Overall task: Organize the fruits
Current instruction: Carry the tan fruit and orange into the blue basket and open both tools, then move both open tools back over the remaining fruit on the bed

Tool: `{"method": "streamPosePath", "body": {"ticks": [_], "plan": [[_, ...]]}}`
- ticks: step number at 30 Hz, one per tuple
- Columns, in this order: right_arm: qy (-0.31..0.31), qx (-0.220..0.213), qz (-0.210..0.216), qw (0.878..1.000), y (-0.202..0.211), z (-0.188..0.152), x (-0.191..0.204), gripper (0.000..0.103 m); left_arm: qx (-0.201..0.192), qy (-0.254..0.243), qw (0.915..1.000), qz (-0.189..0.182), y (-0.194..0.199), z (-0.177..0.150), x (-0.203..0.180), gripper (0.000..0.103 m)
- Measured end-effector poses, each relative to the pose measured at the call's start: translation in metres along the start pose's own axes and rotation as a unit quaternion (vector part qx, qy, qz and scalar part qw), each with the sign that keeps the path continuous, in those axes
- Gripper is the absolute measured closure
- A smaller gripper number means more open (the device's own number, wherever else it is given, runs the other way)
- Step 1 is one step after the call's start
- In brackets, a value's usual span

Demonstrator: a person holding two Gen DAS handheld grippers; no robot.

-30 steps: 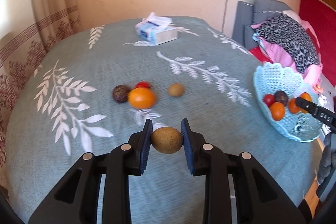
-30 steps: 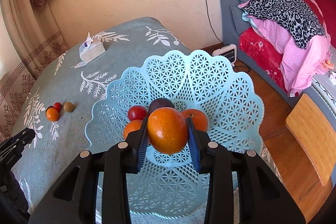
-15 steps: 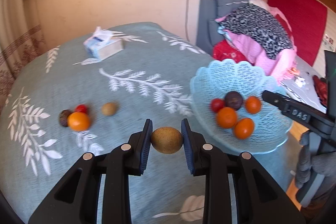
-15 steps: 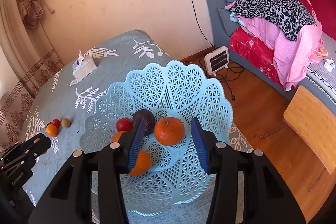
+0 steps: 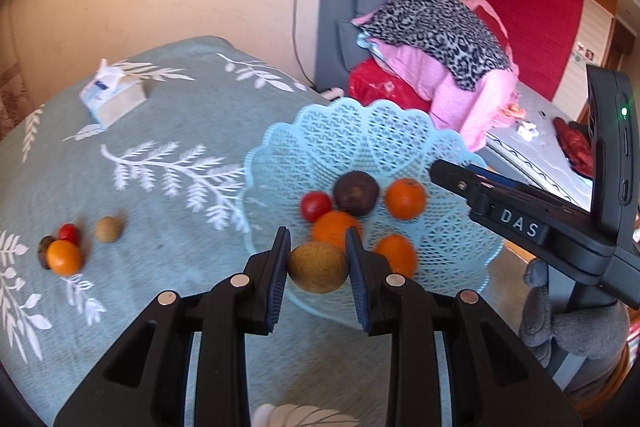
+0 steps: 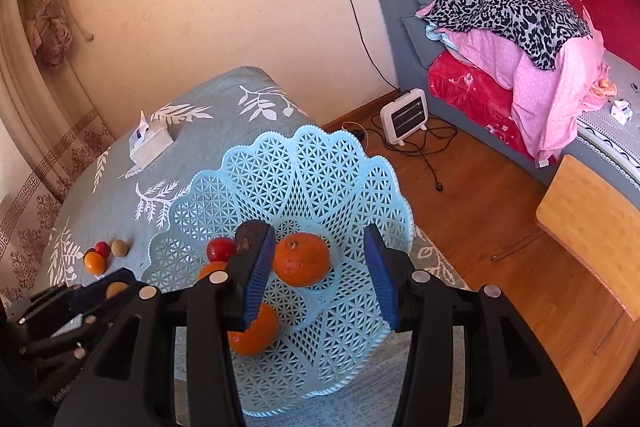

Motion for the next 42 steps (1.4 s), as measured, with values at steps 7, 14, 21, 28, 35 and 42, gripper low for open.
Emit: {"method": "streamPosePath", "body": {"ticks": [7,14,21,28,35,42], "plan": [[0.002,-0.004,-0.004,1.0,0.001,0.001,-0.001,0.056,0.0,-0.005,0.9998,-0.018,-0.007,0.0,-0.01,0.049],[0.003,-0.003,-0.004,1.0,0.001,0.0,0.001,0.056,-0.007,0.016,0.9998,-0.004,-0.002,0.004,0.009,0.03],[0.012,-0.002,-0.004,1.0,0.0,-0.003,0.006,0.056,-0.027,0.038,0.9981,0.039,0.008,0.007,0.037,0.013],[0.038,0.0,0.003,0.999,-0.001,-0.007,0.025,0.056,-0.031,0.073,0.9944,0.069,0.014,0.003,0.073,0.013],[0.069,-0.003,0.017,0.997,-0.002,-0.007,0.054,0.056,-0.041,0.112,0.9879,0.099,0.027,-0.004,0.119,0.013],[0.113,-0.001,0.034,0.993,-0.005,-0.012,0.095,0.056,-0.054,0.162,0.9796,0.106,0.043,-0.02,0.175,0.013]]}}
Point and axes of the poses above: each gripper's, at about its wrist camera, not at the fingertips, and y roughly against the way its jaws point, x to its left, z to its top, the point moved 9 cm from there along -y, roughly the way its jaws point, and after that the axes turned 8 degrees about x, right-handed, at the moved point
